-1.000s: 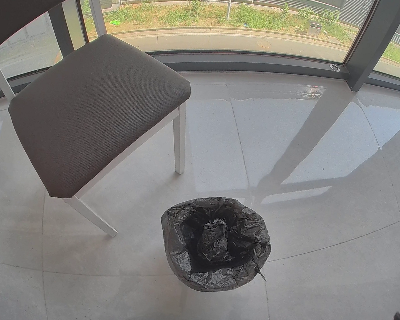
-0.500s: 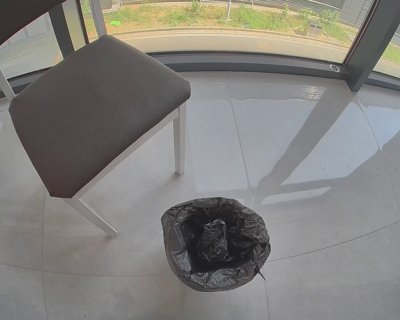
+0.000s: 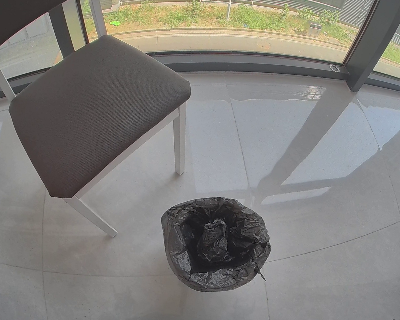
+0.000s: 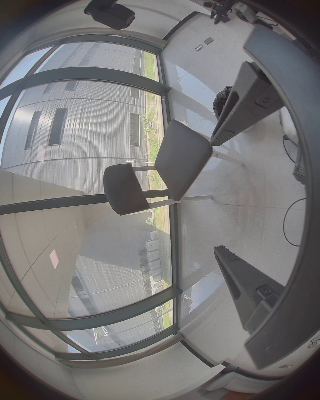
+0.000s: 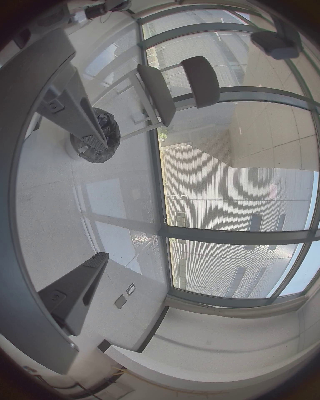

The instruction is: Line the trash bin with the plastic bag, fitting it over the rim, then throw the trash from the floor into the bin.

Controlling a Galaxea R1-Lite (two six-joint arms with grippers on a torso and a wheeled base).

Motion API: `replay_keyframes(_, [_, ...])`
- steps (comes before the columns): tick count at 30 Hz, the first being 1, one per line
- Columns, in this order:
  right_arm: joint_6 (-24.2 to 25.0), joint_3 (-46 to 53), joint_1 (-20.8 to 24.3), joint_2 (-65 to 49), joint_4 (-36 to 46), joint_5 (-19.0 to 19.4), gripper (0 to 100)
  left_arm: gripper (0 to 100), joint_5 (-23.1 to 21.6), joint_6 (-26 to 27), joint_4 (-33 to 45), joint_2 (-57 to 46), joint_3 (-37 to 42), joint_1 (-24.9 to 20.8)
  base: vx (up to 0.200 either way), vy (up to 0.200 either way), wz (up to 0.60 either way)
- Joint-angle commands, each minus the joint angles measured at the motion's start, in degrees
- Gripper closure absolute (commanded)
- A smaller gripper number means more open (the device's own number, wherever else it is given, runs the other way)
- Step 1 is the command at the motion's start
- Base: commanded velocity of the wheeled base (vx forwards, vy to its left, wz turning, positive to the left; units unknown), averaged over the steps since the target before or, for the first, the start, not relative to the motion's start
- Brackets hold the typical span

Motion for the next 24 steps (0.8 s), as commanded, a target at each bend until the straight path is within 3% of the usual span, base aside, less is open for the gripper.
replay_keyframes(1, [-3.73,0.02,0.0,-0.44,1.04,1.97,0,0,1.24,0.97,-4.37,-0.15,4.69,0.73,0.0,0.0,0.0])
replay_keyframes(4, [-3.64,0.02,0.0,-0.44,0.95,2.41,0,0,1.33,1.23,-4.28,-0.15,3.63,1.52,0.0,0.0,0.0])
replay_keyframes(5, [-3.73,0.02,0.0,-0.44,0.95,2.41,0,0,0.8,1.32,-2.7,0.38,1.61,9.08,0.0,0.0,0.0])
replay_keyframes(7, [-3.73,0.02,0.0,-0.44,0.86,2.32,0,0,-2.36,2.29,-1.29,-0.06,-0.24,12.07,0.0,0.0,0.0])
replay_keyframes(10, [-4.6,0.19,0.0,-0.44,0.42,3.55,0,0,-7.9,2.99,-0.24,-1.03,0.64,11.9,0.0,0.0,0.0])
replay_keyframes(14, [-4.69,0.19,0.0,-0.44,0.33,3.64,0,0,-6.58,3.7,-0.32,-3.14,3.89,6.71,0.0,0.0,0.0])
replay_keyframes(19, [-4.87,0.19,0.0,-0.44,0.51,5.75,0,0,-6.58,0.88,-2.61,-3.4,8.29,7.59,0.0,0.0,0.0])
replay_keyframes(22, [-4.78,0.37,0.0,-0.44,0.25,6.89,0,0,-6.93,1.94,-16.94,-5.86,25.96,8.47,0.0,0.0,0.0])
replay_keyframes(24, [-4.43,0.37,0.0,-0.44,0.33,7.33,0,0,-7.02,2.9,-24.93,-5.86,32.72,8.64,0.0,0.0,0.0])
